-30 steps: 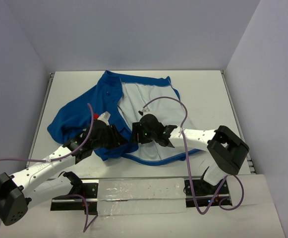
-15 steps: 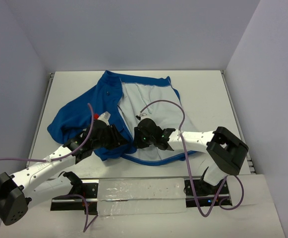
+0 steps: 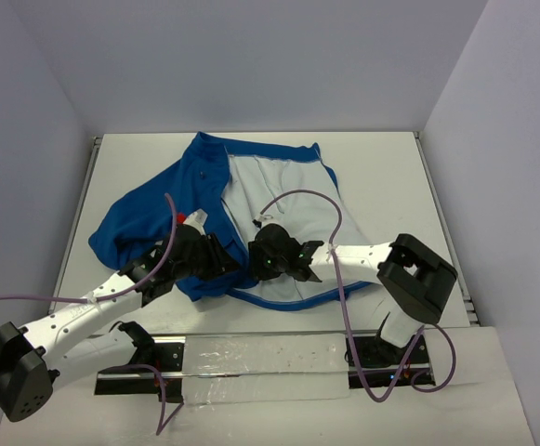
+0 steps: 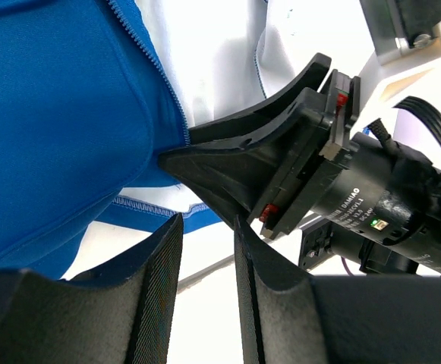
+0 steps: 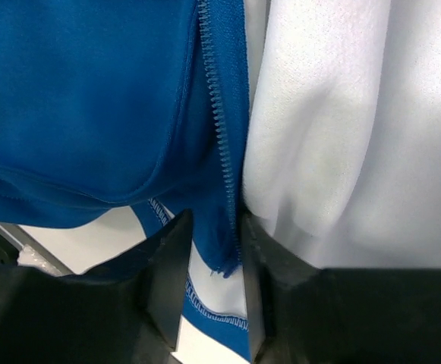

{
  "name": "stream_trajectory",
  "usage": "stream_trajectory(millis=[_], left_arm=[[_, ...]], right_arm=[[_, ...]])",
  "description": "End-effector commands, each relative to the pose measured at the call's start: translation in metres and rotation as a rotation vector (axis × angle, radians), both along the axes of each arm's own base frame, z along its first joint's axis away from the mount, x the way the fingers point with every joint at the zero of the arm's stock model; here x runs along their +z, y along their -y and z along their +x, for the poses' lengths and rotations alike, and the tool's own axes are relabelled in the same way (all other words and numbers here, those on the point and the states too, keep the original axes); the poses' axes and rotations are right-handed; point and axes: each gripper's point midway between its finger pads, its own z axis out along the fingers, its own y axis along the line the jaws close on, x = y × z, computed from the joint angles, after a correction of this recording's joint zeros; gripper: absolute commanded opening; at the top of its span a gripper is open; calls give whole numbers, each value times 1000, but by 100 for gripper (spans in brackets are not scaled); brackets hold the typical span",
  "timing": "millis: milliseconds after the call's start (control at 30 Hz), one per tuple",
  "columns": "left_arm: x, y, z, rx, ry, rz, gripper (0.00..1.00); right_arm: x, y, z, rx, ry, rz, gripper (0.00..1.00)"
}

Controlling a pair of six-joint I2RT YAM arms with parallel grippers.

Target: Zip up the jacket

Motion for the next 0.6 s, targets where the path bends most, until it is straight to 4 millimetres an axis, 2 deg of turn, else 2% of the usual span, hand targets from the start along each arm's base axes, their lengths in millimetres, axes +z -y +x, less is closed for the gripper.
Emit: stream_trajectory(millis=[0, 33, 133, 267, 333, 433, 567], left_arm=[[13, 5, 5, -6, 46, -37, 40], [13, 6, 5, -6, 46, -40, 40], [13, 6, 4, -4, 39, -49, 40], [14, 9, -3, -23, 24, -85, 41], [18, 11, -7, -32, 24, -143, 43], [34, 16, -11, -63, 47, -281, 53], [54, 17, -14, -102, 100, -387, 67]], right_arm=[[15, -12, 6, 0, 36, 32, 35], [16, -12, 6, -1, 35, 34, 29], [22, -11, 5, -4, 41, 49, 0], [47, -14, 1, 24, 64, 110, 0], [67, -17, -5, 60, 80, 169, 0], [108, -18, -12, 106, 143, 269, 0], [144, -16, -14, 139, 207, 348, 0]])
